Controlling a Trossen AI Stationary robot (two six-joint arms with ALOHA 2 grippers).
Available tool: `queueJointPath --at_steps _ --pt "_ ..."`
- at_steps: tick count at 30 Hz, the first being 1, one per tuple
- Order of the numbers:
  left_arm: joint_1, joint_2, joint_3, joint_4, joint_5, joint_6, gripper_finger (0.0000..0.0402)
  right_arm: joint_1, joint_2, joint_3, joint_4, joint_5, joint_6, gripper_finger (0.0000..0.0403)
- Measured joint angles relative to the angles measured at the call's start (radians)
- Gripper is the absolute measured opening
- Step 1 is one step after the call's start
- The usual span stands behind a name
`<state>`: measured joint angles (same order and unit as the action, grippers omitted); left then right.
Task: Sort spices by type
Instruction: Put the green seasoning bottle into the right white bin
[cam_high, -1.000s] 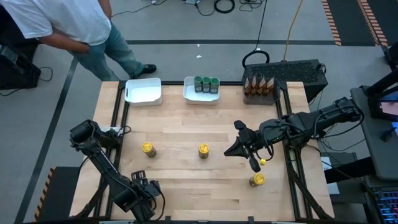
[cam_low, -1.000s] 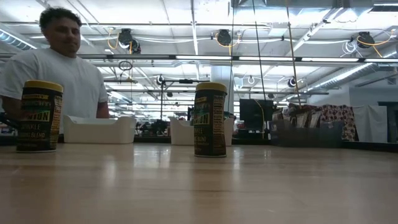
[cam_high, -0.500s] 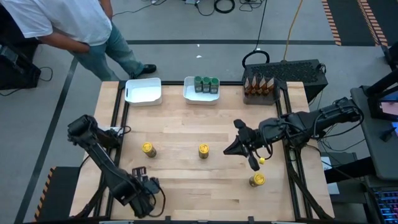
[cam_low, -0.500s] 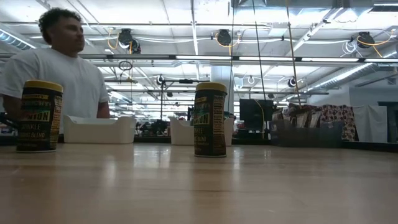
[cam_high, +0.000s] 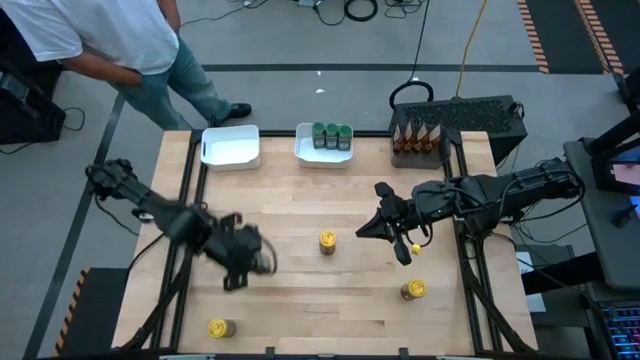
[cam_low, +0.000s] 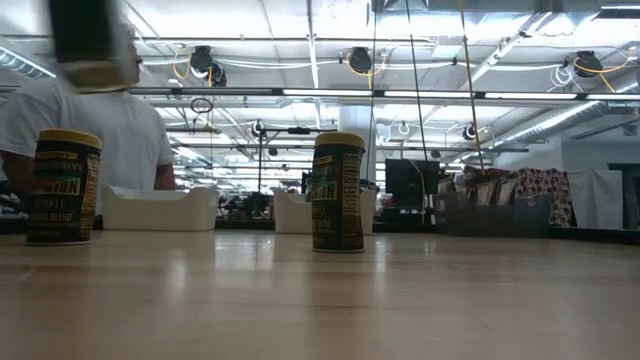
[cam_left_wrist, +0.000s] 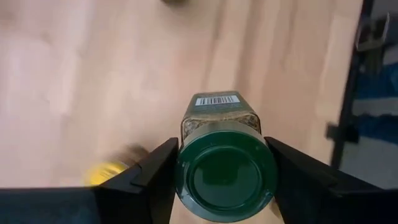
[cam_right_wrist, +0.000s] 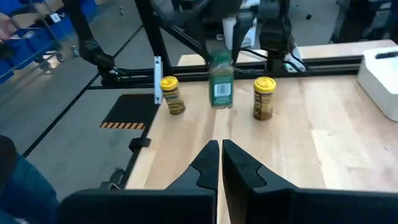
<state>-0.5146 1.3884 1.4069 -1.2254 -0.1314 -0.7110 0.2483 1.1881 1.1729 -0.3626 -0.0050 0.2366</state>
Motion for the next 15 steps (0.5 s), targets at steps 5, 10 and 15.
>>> queueJointPath --at_steps 5,10,15 --pt "0.208 -0.030 0.054 0.001 0.005 0.250 0.0217 -0.063 -0.010 0.000 -0.065 -0.001 -0.033 0.0000" --pt "0.435 -0.027 0.122 0.010 0.016 0.529 0.0217 -0.179 -0.032 0.000 -0.114 -0.068 -0.101 0.0000" --pt "0.644 -0.001 0.202 0.035 0.020 0.849 0.0217 -0.317 -0.055 0.000 -0.119 -0.133 -0.140 0.0000"
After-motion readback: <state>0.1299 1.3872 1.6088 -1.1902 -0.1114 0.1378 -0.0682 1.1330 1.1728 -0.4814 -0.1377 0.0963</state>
